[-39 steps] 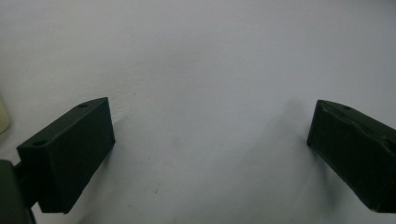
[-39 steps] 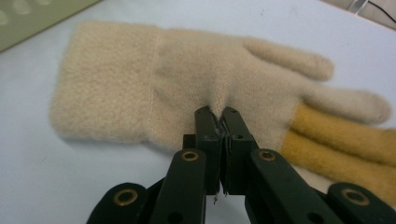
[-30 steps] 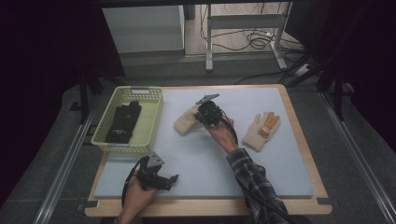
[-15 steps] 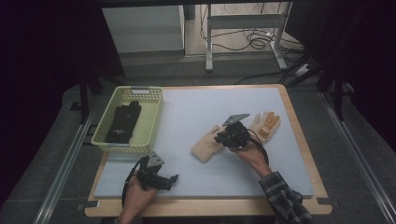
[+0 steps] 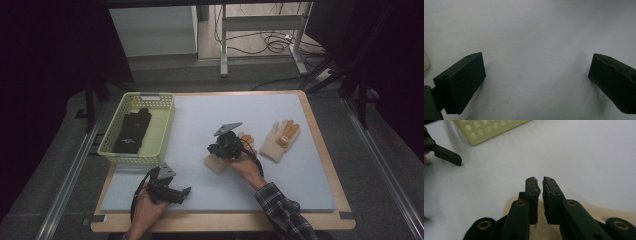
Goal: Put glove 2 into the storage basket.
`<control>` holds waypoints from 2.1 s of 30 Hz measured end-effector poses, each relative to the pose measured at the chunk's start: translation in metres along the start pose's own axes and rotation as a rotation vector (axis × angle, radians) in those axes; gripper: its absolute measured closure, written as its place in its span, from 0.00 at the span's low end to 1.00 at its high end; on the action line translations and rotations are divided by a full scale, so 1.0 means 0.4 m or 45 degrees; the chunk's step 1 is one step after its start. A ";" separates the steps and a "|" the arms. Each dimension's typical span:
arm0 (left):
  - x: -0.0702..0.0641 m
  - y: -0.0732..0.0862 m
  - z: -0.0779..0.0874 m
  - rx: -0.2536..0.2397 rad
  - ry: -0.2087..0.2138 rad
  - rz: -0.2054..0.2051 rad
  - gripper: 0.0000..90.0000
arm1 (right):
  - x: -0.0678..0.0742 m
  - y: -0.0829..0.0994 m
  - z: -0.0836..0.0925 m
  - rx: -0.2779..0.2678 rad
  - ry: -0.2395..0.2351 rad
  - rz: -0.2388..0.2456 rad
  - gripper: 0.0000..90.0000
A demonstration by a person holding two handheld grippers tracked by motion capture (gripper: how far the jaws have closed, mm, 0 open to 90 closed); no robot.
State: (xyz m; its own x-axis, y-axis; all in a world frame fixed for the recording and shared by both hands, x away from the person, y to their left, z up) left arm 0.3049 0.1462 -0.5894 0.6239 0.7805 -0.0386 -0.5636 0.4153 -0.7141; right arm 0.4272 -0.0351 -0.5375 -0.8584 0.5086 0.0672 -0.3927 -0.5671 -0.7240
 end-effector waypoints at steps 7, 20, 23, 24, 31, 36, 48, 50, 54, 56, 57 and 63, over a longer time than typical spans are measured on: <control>0.000 0.000 0.000 -0.002 0.001 0.001 0.01 | 0.009 0.011 -0.075 0.102 0.051 0.058 0.89; -0.001 0.000 0.000 -0.001 0.001 0.003 0.01 | 0.058 0.067 0.006 0.130 -0.034 0.097 0.90; -0.001 0.000 0.000 -0.001 0.001 0.003 0.01 | 0.071 0.089 0.030 0.134 -0.045 0.099 0.89; 0.000 0.000 0.000 -0.001 0.001 0.003 0.01 | 0.075 0.098 0.039 0.132 -0.051 0.109 0.88; 0.002 -0.001 0.000 0.008 0.005 -0.003 0.01 | 0.078 0.101 0.083 0.076 -0.040 0.088 0.71; -0.004 -0.007 -0.006 0.022 -0.023 0.014 0.00 | 0.041 0.069 0.091 0.086 -0.056 -0.051 0.60; -0.003 -0.003 -0.004 0.013 -0.012 0.012 0.00 | -0.051 0.104 0.148 0.092 0.101 -0.040 0.51; -0.003 -0.003 -0.004 0.013 -0.012 0.012 0.00 | -0.059 0.107 0.154 0.088 0.112 -0.047 0.51; -0.003 -0.003 -0.004 0.009 -0.012 0.015 0.00 | -0.095 0.120 0.180 0.071 0.143 -0.076 0.51; -0.003 -0.003 -0.004 0.009 -0.012 0.016 0.00 | -0.113 0.129 0.190 0.066 0.172 -0.084 0.53; -0.003 -0.003 -0.004 0.007 -0.011 0.016 0.00 | -0.123 0.133 0.197 0.060 0.178 -0.095 0.54; -0.003 -0.003 -0.004 0.007 -0.012 0.016 0.00 | -0.176 0.162 0.233 0.046 0.227 -0.160 0.57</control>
State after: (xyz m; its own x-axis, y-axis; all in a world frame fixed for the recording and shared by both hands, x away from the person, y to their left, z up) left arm 0.3058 0.1438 -0.5896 0.6113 0.7903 -0.0408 -0.5745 0.4078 -0.7097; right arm 0.4314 -0.1681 -0.5252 -0.7314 0.6813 0.0303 -0.5071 -0.5136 -0.6922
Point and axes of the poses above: each handheld gripper's, and its own axes: z roughly backward along the jaws, y roughly out of its underside, x roughly to its left, the point moved 5 cm from there along -z, roughly forward along the jaws, and after that the axes turned 1 degree about -y, right-handed, at the moved point
